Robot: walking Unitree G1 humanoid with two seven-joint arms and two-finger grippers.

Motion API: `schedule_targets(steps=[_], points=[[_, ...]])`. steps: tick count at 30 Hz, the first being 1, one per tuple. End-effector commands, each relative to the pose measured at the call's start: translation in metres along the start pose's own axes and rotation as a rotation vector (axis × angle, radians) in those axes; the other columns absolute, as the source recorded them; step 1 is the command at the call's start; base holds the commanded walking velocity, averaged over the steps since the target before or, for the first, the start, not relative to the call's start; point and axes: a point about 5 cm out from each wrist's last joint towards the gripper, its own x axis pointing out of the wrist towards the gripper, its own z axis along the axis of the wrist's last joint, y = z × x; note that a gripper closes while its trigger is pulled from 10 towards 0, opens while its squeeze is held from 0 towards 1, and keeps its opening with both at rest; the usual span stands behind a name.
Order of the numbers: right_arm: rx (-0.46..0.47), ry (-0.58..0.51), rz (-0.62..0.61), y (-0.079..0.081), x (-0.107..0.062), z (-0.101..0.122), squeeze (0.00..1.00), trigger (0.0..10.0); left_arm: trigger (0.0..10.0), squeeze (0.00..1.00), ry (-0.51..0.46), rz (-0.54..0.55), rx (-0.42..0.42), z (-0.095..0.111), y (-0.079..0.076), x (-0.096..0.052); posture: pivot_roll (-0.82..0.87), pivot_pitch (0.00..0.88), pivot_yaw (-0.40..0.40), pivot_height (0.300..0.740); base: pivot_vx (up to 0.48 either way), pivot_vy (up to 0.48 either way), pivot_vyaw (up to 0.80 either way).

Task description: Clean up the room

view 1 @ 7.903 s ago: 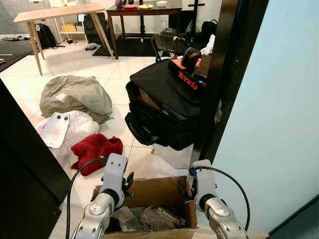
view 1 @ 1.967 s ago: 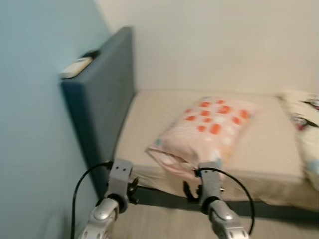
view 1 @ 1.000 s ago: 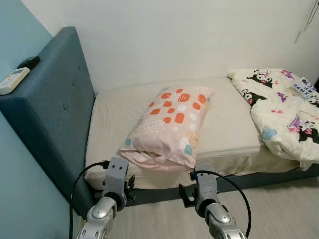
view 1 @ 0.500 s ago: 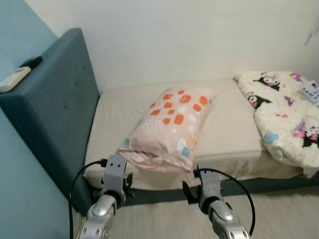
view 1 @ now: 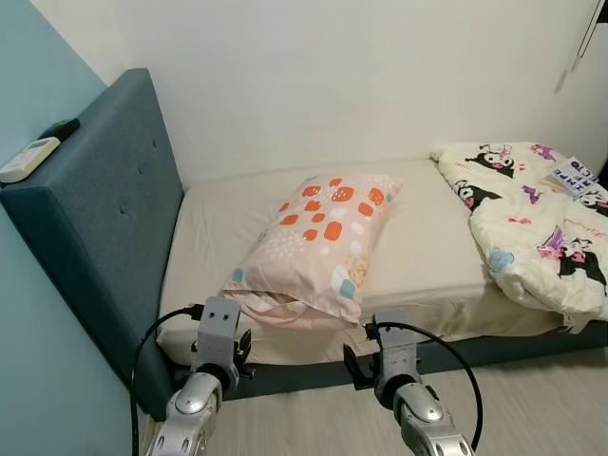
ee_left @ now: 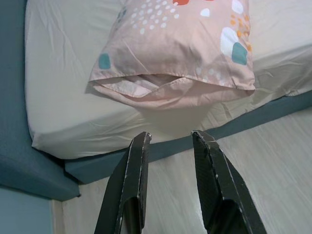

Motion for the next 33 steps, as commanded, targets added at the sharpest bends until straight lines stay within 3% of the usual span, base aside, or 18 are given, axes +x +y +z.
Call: schedule_targets(steps=[1,8,17,27,33], points=[[-0.016,-0.016,0.007,0.002,0.001,0.003,0.0,10.0,10.0,0.0,0.036,-0.003,0.013,-0.008,0.001,-0.002,-0.04,0.042,0.031,0.74,0.0,0.0,0.0],[-0.115,-0.041,0.056,0.006,0.002,0.006,0.0,10.0,10.0,0.0,0.036,0.014,0.022,-0.009,0.003,-0.002,-0.04,0.041,-0.002,0.74,0.0,0.0,0.0],[-0.166,-0.049,0.097,0.004,0.006,0.013,0.0,10.0,10.0,0.0,0.02,0.058,0.007,-0.01,0.002,-0.004,-0.03,0.038,-0.068,0.74,0.0,0.0,0.0],[-0.183,-0.103,0.063,0.002,0.007,0.019,0.0,10.0,10.0,0.0,-0.001,0.05,0.016,-0.008,0.002,-0.005,-0.04,0.044,-0.054,0.74,0.0,0.0,0.0],[-0.138,-0.12,0.029,-0.004,0.003,0.018,0.0,10.0,10.0,0.0,-0.007,0.032,0.029,-0.006,0.001,-0.003,-0.05,0.043,-0.023,0.74,0.0,0.0,0.0]])
